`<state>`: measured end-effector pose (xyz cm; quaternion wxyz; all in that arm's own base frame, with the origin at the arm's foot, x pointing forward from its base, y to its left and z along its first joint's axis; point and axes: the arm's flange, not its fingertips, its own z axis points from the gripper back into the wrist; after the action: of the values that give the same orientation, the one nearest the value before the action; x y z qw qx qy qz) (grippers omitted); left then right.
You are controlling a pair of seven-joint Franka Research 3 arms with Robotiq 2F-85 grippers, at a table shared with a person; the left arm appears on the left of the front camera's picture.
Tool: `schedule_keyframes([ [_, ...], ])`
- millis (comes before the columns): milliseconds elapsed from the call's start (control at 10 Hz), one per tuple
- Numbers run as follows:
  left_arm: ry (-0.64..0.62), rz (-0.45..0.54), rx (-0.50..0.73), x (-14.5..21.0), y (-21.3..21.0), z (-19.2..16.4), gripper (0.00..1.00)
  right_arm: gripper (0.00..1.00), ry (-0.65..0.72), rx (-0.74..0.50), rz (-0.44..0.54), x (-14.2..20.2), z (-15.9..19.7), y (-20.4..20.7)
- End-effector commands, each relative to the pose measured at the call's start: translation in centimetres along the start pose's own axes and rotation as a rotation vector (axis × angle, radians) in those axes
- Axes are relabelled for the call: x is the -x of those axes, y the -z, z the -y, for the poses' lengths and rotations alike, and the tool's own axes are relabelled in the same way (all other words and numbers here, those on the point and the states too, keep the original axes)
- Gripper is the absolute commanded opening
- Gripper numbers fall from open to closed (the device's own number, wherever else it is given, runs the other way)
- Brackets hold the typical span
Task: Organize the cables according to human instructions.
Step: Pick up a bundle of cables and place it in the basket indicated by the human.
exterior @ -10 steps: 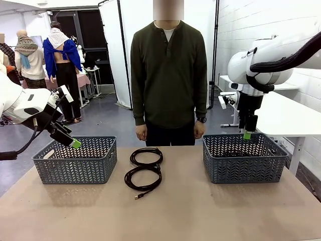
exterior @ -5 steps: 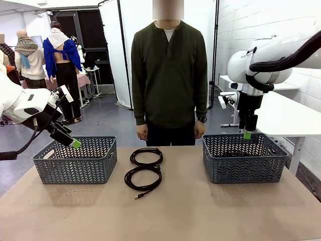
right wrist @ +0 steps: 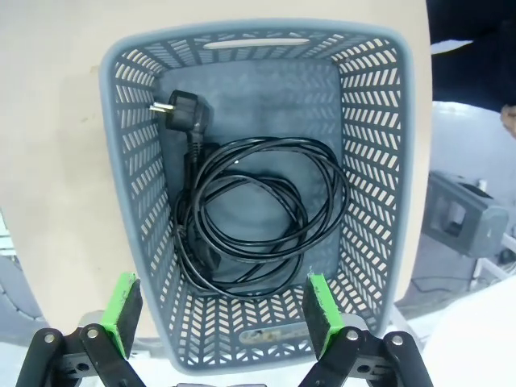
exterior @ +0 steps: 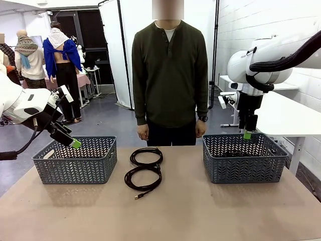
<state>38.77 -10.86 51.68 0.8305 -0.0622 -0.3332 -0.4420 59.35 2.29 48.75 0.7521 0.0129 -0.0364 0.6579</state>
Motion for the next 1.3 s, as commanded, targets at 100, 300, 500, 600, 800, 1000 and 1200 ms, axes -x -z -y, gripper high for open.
schedule_keyframes([
  [100,0.004,0.008,0.011,0.2,0.1,-0.3,1.0,1.0,0.075,-0.032,0.079,-2.3,-1.3,-1.5],
  [300,0.004,0.008,0.011,0.2,0.1,-0.3,1.0,1.0,0.144,-0.017,0.142,-4.7,-3.0,-2.7],
  [500,0.004,0.008,0.011,0.2,0.1,-0.3,1.0,1.0,0.182,0.033,0.221,-6.6,-4.9,-3.0],
  [600,0.004,0.008,0.011,0.2,0.1,-0.3,1.0,1.0,0.192,0.063,0.269,-7.6,-6.0,-2.8],
  [800,0.004,0.008,0.011,0.2,0.1,-0.3,1.0,1.0,0.171,0.098,0.361,-9.2,-8.4,-2.0],
  [1000,0.004,0.008,0.011,0.2,0.1,-0.3,1.0,1.0,0.164,0.099,0.407,-10.4,-10.6,-0.8],
  [1200,0.004,0.008,0.011,0.2,0.1,-0.3,1.0,1.0,0.163,0.094,0.438,-11.0,-12.7,1.0],
])
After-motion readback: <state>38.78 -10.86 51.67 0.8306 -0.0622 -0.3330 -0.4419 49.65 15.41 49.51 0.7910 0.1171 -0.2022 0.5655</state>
